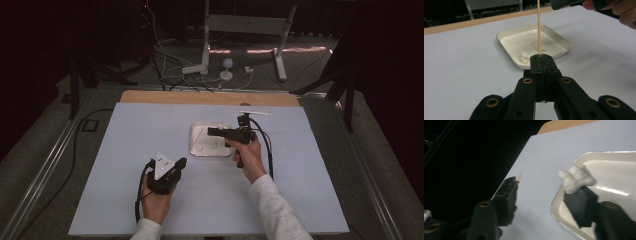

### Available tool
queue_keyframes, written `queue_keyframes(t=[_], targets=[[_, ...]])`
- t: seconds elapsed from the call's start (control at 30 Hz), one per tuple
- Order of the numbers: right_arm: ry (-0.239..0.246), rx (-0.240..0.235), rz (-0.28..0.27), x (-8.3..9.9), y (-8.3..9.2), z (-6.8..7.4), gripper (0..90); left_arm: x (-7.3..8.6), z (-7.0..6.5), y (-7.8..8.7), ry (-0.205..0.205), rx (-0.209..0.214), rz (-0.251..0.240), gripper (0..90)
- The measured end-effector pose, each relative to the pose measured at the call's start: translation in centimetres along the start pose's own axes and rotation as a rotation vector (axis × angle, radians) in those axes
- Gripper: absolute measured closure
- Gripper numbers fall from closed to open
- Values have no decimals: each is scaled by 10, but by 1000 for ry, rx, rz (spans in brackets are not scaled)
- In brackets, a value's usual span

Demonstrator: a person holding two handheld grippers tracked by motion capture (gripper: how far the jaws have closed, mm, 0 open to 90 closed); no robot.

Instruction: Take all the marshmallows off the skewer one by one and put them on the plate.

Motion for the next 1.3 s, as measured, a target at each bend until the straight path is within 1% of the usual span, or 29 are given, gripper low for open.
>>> queue_keyframes(t=[0.1,0.2,0.27,0.33,0.4,0.47,0.5,0.6,0.67,0.87,1.1,1.3], targets=[[-21,-3,2,1,-1,-1,325,0,-10,-3,-27,29,5,900],[-27,0,4,1,-3,-1,312,1,-21,-7,-62,56,16,900],[-33,0,2,2,-4,-2,312,2,-27,-9,-85,64,24,900],[-36,-3,12,3,-6,-2,313,1,-29,-13,-90,65,32,900],[-32,-1,23,5,-8,-2,315,0,-30,-17,-81,62,47,900],[-37,-7,31,7,-10,-1,318,0,-30,-21,-84,44,67,900],[-38,-7,31,8,-11,-1,317,0,-29,-22,-79,43,71,900],[-41,-4,32,8,-11,-3,324,0,-27,-24,-60,35,74,900],[-46,-4,33,9,-10,-4,327,0,-26,-24,-55,29,76,900],[-60,5,39,11,-9,-7,336,0,-25,-26,-31,24,87,900],[-84,13,44,15,-8,-11,342,3,-26,-32,-26,21,118,899],[-111,14,50,17,-8,-13,356,7,-26,-36,-13,26,146,898]])
Point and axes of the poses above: each handheld gripper's, and its own axes: y roughly backward along the jaws, x roughly out of its underside, z roughly to its left, the point moved 5 cm from there along -y, roughly forward along the jaws, and after that the axes turned 15 degrees about -x, right-handed, at the moved point
